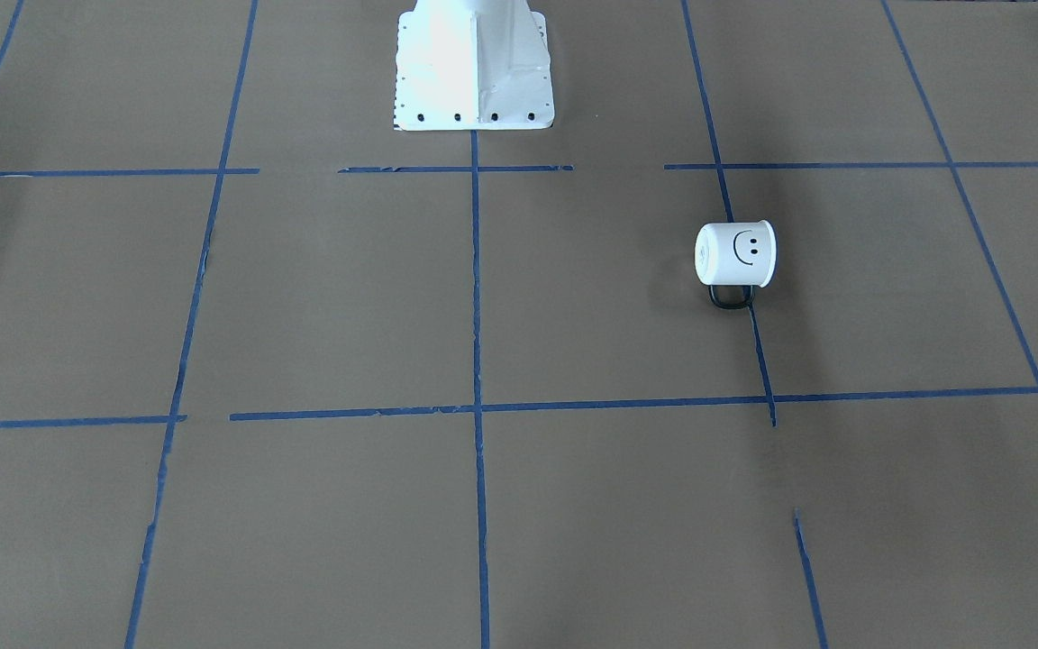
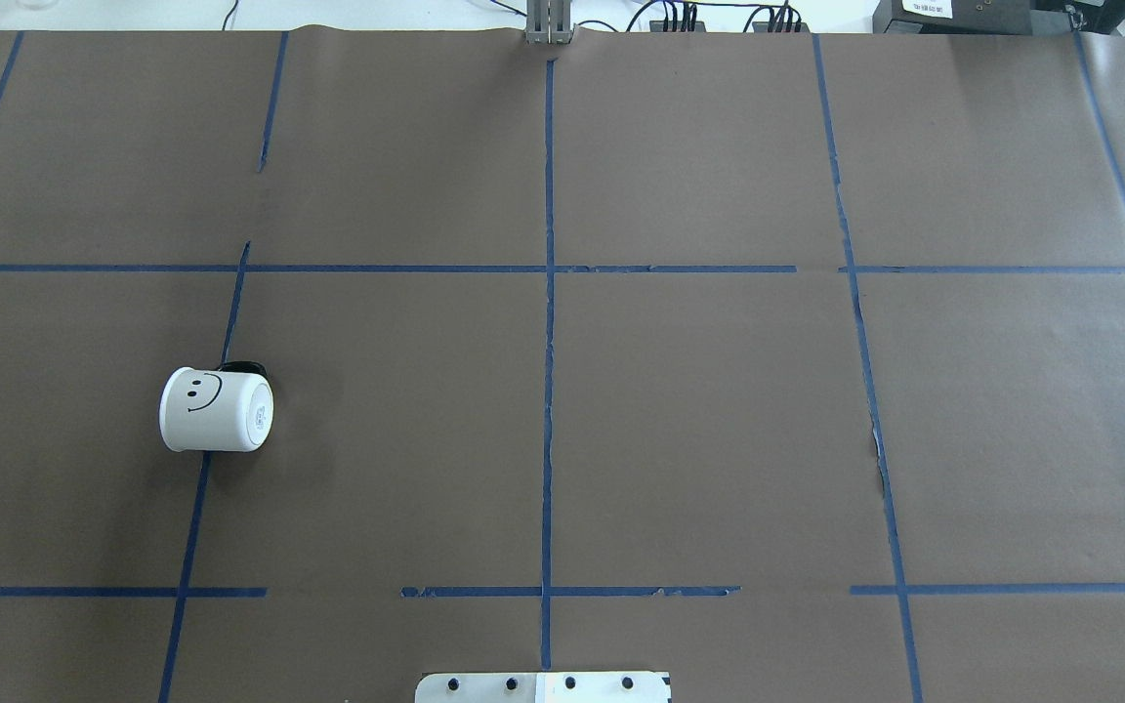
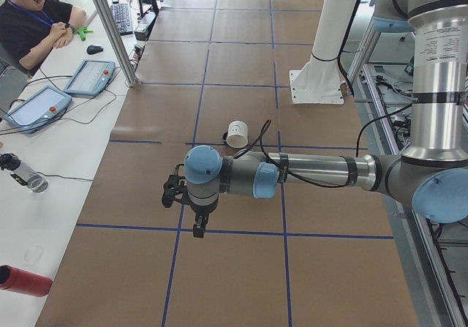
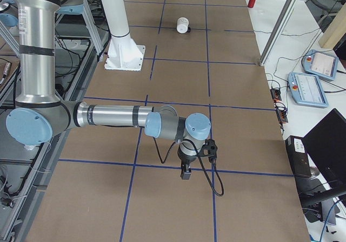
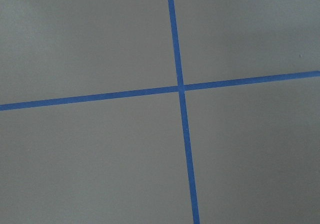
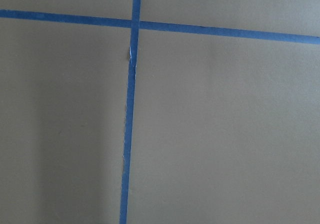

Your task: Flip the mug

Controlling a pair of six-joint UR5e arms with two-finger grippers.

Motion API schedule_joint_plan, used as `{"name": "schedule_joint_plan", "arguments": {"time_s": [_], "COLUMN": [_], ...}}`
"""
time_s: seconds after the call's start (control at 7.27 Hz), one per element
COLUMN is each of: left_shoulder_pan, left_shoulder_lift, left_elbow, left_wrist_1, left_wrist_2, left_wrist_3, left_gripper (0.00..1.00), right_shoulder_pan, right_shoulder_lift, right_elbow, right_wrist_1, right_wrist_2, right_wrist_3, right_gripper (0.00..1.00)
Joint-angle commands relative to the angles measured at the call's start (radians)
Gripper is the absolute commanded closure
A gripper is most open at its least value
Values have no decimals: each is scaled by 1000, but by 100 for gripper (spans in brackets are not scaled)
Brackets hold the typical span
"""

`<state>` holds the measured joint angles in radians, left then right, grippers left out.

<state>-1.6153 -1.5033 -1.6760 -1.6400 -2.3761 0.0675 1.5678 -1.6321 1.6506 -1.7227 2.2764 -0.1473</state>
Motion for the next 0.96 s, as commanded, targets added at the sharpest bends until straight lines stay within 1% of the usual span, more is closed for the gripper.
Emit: {"name": "schedule_joint_plan", "arguments": {"time_s": [0.0,0.14,0.28,0.41,0.55,0.69,0.83], "left_shoulder_pan": [0,3,5,20,107,153,202], "left_shoulder_lift": [-2,-6,-6,-11,0,-2,-5], "left_elbow": [-2,4,-2,2,-4,5,-7], "left_wrist_1": [-1,-26,-88,-121,-151,-164,-202], "left_wrist_2": [-2,-2,-38,-143,-150,-155,-149], "left_wrist_3": [2,2,0,2,-5,-11,-56], "left_gripper": [0,0,0,0,0,0,0], "right_shoulder_pan": [0,0,0,0,0,0,0], "right_shoulder_lift": [0,0,0,0,0,0,0], "right_elbow": [0,0,0,0,0,0,0], "right_wrist_1": [0,0,0,0,0,0,0], "right_wrist_2": [0,0,0,0,0,0,0], "right_wrist_3": [0,0,0,0,0,0,0], "right_gripper": [0,0,0,0,0,0,0]}}
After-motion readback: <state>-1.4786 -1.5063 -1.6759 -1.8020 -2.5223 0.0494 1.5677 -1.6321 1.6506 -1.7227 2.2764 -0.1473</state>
